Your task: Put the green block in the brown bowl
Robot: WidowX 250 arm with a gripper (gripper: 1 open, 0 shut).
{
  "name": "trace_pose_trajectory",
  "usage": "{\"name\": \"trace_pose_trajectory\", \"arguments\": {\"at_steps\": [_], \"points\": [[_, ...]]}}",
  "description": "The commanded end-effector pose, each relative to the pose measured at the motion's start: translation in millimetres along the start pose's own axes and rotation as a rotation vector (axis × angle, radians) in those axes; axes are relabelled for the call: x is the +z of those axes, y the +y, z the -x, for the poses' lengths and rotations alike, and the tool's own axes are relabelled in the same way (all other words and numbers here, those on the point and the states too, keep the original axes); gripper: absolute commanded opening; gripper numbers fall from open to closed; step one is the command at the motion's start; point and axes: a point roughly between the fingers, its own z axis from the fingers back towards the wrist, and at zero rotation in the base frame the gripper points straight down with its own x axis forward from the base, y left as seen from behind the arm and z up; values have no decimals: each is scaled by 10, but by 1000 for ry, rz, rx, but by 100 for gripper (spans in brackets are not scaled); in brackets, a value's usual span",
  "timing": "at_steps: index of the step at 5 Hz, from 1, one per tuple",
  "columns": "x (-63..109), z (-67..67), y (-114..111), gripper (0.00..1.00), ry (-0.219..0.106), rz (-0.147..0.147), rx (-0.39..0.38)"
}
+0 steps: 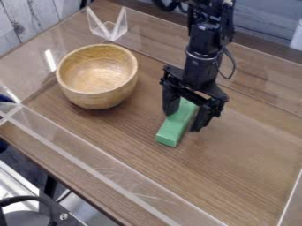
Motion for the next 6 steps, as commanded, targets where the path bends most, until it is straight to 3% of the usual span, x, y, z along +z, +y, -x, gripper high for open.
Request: {"name": "trace_pose_trajectory", "arguments": {"at_steps": [1, 6], "points": [[-235, -24, -41, 100, 35, 19, -31], [-313, 11, -86, 100, 81, 41, -52]]}}
